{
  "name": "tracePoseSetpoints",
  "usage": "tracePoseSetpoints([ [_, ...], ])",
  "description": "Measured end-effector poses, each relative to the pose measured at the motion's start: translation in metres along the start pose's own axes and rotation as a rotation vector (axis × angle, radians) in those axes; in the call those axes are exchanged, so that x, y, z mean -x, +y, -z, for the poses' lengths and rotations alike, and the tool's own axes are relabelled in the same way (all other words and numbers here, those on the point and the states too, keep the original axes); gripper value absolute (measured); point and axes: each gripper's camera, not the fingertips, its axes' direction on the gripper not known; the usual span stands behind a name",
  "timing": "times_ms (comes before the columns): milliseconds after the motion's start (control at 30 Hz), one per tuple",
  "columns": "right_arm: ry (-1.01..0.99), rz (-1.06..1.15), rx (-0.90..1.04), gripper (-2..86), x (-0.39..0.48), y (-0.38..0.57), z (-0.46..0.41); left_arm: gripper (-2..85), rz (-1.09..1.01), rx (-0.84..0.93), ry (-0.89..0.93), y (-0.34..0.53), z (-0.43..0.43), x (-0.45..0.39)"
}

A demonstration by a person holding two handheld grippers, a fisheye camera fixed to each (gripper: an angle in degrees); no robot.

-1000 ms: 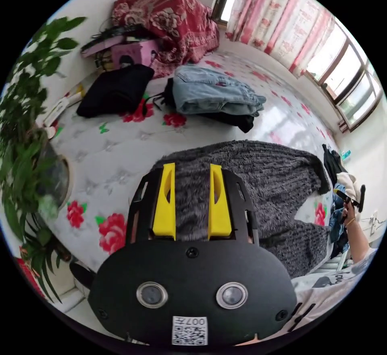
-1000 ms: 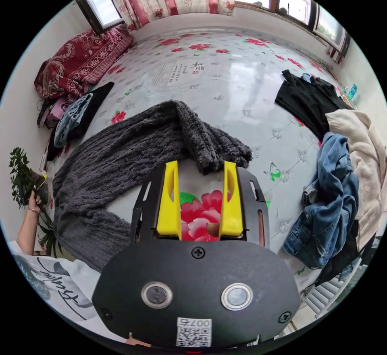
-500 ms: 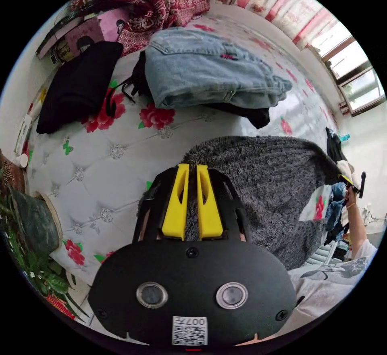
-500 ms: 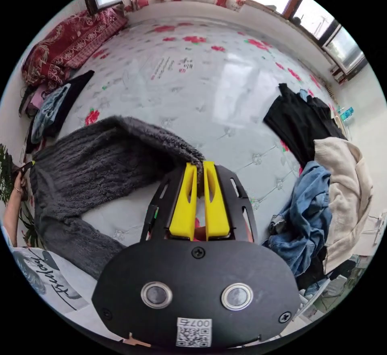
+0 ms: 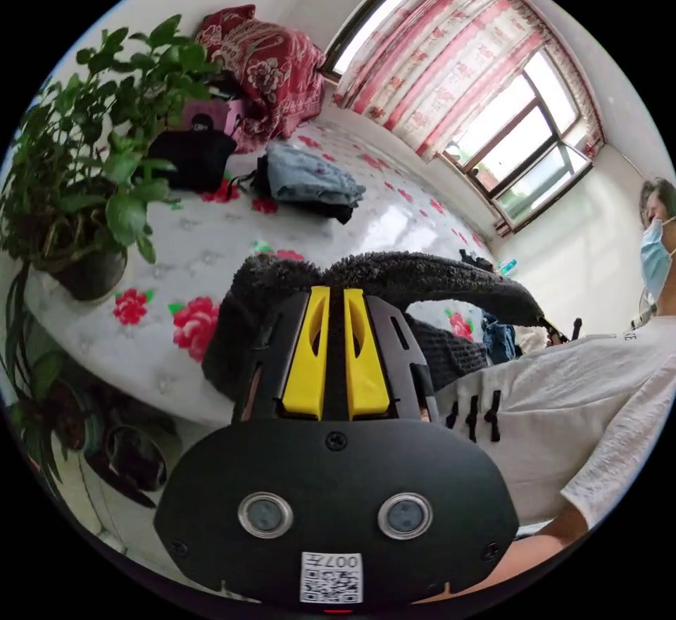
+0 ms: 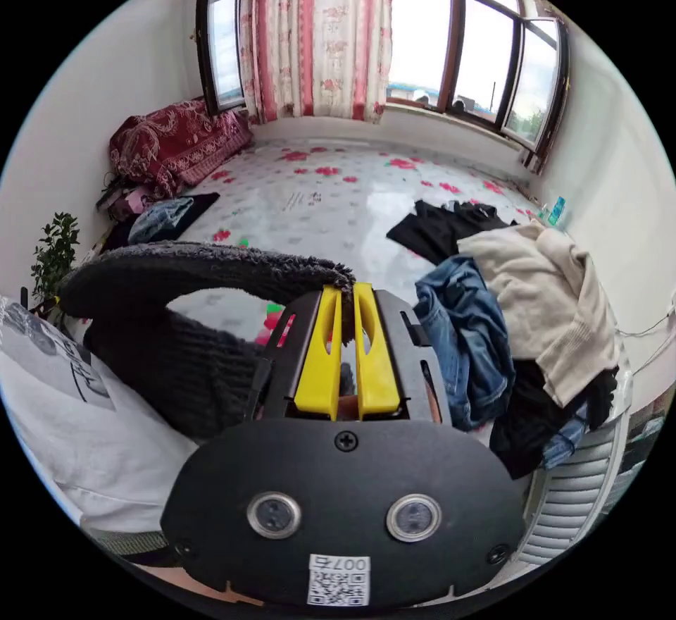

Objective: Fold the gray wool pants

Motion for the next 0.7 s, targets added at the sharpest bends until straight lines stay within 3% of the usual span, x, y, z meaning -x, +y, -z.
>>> tracePoseSetpoints([
  [200, 0.045, -0.049, 0.453, 2.2, 0.010, 0.099, -0.109, 3.1, 0.319, 0.193, 0.005, 0.063, -0.071, 0.054],
  [300, 0.119, 0.026, 0.500, 2.1, 0.029, 0.093, -0.122, 3.2, 0.327, 0.208, -0.014, 0.050, -0.082, 0.056],
  [367, 0.147, 0.077, 0.438, 2.1, 0.035, 0.072, -0.104, 3.2, 0.267, 0.202, -0.028, 0.034, -0.078, 0.049],
  [600, 0.259, 0.150, -0.080, 2.2, 0.036, 0.023, 0.049, 3.2, 0.092, 0.177, -0.042, 0.005, -0.058, 0.024],
  [700, 0.374, 0.133, -0.044, 2.7, 0.032, 0.052, 0.036, 3.3, 0.144, 0.211, -0.051, 0.019, -0.069, 0.036],
])
